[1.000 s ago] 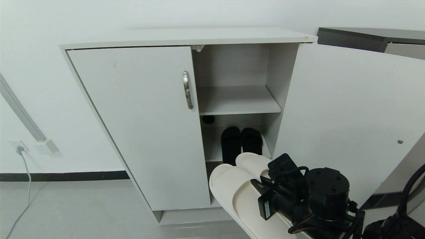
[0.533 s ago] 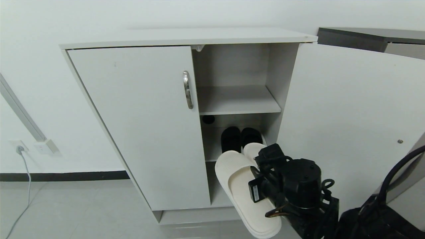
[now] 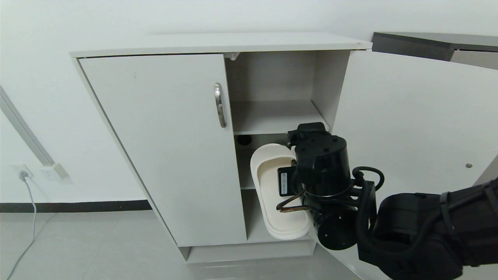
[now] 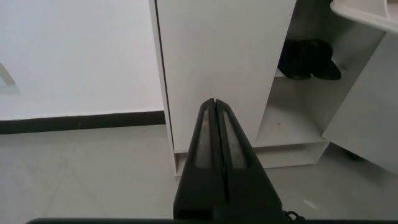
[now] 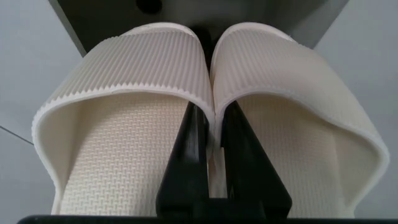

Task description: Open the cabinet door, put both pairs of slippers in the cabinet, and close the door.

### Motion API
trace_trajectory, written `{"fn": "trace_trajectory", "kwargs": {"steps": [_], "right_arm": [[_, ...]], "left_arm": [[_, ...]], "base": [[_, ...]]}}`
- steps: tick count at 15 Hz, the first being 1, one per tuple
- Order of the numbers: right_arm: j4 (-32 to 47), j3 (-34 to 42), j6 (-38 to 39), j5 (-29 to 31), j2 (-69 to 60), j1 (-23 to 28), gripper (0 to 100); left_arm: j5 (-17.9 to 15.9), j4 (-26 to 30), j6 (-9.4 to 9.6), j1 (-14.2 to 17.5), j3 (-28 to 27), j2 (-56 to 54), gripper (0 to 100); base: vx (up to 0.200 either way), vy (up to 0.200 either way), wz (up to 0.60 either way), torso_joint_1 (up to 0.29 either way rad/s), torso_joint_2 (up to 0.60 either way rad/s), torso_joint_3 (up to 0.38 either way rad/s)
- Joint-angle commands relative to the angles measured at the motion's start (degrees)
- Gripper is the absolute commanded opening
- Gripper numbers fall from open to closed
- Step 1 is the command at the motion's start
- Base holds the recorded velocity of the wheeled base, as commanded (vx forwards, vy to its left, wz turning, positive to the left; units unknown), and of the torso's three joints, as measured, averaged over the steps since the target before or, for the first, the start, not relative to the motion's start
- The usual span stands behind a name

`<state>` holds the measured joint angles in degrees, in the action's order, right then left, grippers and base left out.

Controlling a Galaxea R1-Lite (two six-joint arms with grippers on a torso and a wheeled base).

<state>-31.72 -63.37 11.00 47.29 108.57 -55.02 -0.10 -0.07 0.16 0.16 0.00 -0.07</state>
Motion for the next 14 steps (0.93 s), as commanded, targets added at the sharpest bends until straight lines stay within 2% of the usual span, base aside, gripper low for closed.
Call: {"fn": "trace_trajectory", "kwargs": {"steps": [1, 6, 13, 14], "right_arm": [[0.3, -2.0, -0.1, 0.1, -1.0, -0.2, 0], [5.5, -6.0, -0.6, 0.0, -1.9, -0.7, 0], [5.4, -7.3, -1.9, 0.0, -1.2, -0.6, 0], [5.4, -7.6, -1.9, 0.0, -1.1, -0.4, 0]], "left_arm": [[-0.1, 0.0, 0.02, 0.0, 0.0, 0.1, 0], [0.0, 0.0, 0.02, 0.0, 0.0, 0.1, 0], [0.0, 0.0, 0.19, 0.0, 0.0, 0.1, 0], [0.0, 0.0, 0.19, 0.0, 0.0, 0.1, 0]], "base": [[0.000, 0.000, 0.00, 0.000, 0.00, 0.000], [0.000, 0.000, 0.00, 0.000, 0.00, 0.000], [0.000, 0.000, 0.00, 0.000, 0.00, 0.000], [0.200, 0.000, 0.00, -0.007, 0.00, -0.007]]}}
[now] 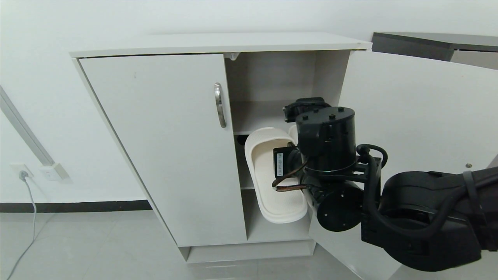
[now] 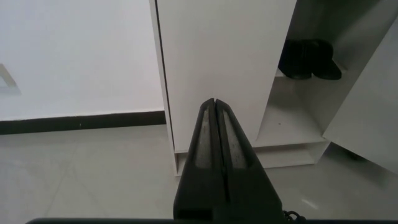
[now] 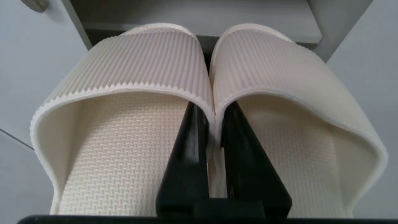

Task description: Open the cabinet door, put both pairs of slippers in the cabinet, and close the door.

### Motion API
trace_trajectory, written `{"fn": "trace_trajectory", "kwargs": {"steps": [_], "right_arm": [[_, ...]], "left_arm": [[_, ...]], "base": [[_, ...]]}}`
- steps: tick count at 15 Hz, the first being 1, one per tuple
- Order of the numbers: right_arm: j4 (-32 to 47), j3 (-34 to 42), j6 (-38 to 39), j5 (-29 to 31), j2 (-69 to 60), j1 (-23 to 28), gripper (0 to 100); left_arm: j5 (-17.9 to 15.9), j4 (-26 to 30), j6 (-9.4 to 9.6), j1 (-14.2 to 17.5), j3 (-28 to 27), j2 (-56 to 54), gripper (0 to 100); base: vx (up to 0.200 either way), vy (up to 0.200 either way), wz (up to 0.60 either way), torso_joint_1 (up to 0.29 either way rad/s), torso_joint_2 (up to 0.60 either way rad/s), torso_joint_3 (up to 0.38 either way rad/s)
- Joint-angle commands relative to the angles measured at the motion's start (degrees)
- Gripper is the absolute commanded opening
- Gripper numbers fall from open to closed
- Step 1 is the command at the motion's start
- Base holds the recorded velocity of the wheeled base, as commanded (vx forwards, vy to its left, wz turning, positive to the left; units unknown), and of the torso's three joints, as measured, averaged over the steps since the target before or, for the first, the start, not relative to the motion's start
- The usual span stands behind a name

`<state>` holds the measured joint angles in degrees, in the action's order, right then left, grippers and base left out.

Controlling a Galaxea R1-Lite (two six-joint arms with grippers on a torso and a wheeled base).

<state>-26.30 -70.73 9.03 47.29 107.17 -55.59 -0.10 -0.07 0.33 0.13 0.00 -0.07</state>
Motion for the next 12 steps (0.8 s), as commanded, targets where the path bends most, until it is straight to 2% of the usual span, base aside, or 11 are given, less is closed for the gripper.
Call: {"fn": "trace_trajectory", "kwargs": {"steps": [1, 12], "right_arm": [[-0.1, -0.3, 0.0, 0.0, 0.4, 0.4, 0], [0.0, -0.4, -0.1, 0.0, 0.4, 0.1, 0]], "left_arm": [[0.0, 0.0, 0.02, 0.0, 0.0, 0.1, 0], [-0.1, 0.0, 0.02, 0.0, 0.0, 0.1, 0]], "base": [[0.200, 0.000, 0.00, -0.002, 0.00, 0.002], [0.200, 0.000, 0.00, 0.001, 0.00, 0.002]]}}
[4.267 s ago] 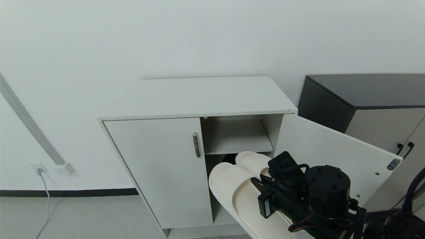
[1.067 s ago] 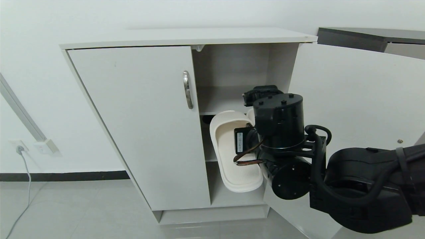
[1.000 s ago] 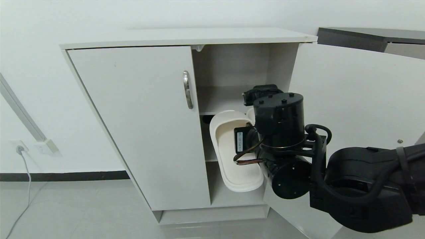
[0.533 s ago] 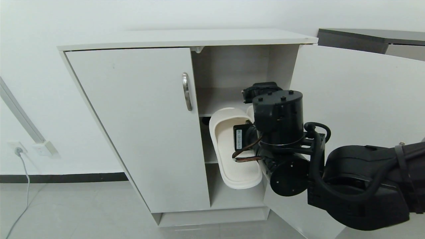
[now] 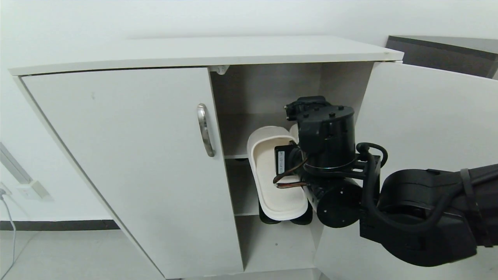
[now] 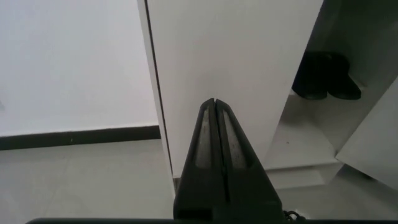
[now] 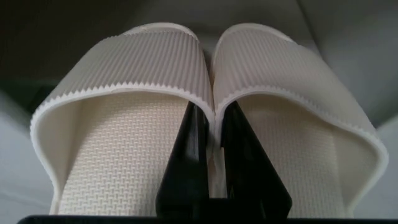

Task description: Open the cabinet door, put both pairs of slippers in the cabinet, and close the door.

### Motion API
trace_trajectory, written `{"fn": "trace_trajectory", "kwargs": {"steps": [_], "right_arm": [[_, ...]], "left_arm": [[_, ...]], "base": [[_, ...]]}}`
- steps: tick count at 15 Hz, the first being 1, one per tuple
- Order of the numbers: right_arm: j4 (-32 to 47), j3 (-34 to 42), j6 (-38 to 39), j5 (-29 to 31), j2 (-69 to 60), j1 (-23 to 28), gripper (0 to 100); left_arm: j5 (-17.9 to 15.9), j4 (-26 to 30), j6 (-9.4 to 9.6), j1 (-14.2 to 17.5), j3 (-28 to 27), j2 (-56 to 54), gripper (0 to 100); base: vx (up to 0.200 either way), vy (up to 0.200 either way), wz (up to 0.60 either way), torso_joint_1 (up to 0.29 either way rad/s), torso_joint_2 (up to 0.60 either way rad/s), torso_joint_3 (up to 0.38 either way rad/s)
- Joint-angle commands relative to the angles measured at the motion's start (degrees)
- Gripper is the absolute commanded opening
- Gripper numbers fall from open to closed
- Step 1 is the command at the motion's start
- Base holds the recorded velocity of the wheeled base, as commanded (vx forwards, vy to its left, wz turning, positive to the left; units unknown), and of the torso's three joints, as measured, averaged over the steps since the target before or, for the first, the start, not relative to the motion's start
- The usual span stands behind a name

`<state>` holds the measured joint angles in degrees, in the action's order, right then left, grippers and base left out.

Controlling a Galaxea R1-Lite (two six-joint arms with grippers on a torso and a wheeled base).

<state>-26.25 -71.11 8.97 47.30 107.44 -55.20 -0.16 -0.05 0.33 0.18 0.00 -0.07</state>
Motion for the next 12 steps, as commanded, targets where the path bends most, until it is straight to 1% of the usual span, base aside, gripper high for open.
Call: {"fn": "trace_trajectory", "kwargs": {"steps": [1, 3, 5, 12], "right_arm": [[-0.1, 0.0, 0.0, -0.1, 0.4, -0.3, 0], [-0.2, -1.1, -0.4, -0.3, 1.5, -0.2, 0], [0.1, -4.3, -0.9, -0.4, 3.2, 1.0, 0], [1.3, -11.9, -0.9, -0.5, 8.4, 4.0, 0]], "left_arm": [[0.0, 0.0, 0.02, 0.0, 0.0, 0.1, 0], [0.0, 0.0, 0.02, 0.0, 0.0, 0.1, 0], [0.0, 0.0, -0.07, 0.0, 0.0, 0.1, 0], [0.0, 0.0, -0.07, 0.0, 0.0, 0.1, 0]], "base": [[0.000, 0.000, 0.00, 0.000, 0.00, 0.000], [0.000, 0.000, 0.00, 0.000, 0.00, 0.000], [0.000, 0.000, 0.00, 0.000, 0.00, 0.000], [0.000, 0.000, 0.00, 0.000, 0.00, 0.000]]}}
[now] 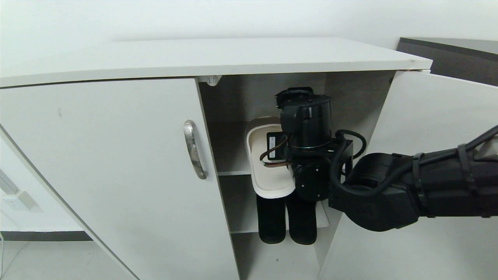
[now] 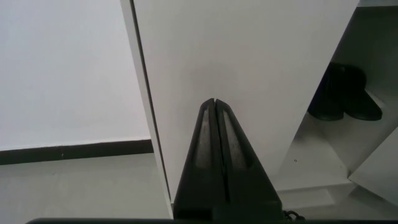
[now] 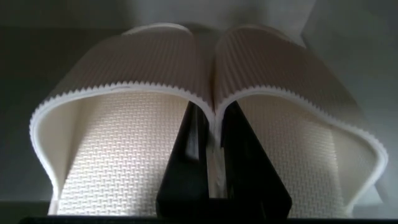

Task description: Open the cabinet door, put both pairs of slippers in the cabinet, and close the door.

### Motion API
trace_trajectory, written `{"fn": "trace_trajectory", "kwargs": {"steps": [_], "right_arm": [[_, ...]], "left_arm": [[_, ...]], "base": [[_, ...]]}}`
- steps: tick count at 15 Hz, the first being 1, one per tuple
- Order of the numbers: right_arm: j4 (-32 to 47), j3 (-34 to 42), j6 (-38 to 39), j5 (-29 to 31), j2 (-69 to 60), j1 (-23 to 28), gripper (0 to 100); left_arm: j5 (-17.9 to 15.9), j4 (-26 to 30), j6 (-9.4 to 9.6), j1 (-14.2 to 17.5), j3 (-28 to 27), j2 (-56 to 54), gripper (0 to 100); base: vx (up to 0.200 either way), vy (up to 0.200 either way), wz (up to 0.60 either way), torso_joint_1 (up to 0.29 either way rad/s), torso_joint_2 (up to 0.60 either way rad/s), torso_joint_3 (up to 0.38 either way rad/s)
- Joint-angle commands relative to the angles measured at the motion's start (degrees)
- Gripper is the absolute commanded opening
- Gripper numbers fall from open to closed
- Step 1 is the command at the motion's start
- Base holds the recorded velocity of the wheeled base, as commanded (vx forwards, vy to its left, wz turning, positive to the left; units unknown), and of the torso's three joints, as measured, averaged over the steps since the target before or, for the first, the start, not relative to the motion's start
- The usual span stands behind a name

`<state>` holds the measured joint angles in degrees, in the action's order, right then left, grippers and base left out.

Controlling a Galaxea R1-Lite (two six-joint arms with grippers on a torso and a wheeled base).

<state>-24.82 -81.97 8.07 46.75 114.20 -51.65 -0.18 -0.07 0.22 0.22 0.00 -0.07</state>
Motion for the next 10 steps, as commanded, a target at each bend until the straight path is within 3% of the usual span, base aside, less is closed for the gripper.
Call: {"fn": "trace_trajectory", "kwargs": {"steps": [1, 10], "right_arm": [[0.7, -2.4, 0.0, -0.1, 2.3, 1.1, 0], [8.8, -14.0, 0.1, -0.7, 7.1, 4.3, 0]], "left_arm": [[0.0, 0.0, 0.04, 0.0, 0.0, 0.1, 0], [0.0, 0.0, -0.04, 0.0, 0.0, 0.1, 0]], "base": [[0.000, 0.000, 0.00, 0.000, 0.00, 0.000], [0.000, 0.000, 0.00, 0.000, 0.00, 0.000]]}}
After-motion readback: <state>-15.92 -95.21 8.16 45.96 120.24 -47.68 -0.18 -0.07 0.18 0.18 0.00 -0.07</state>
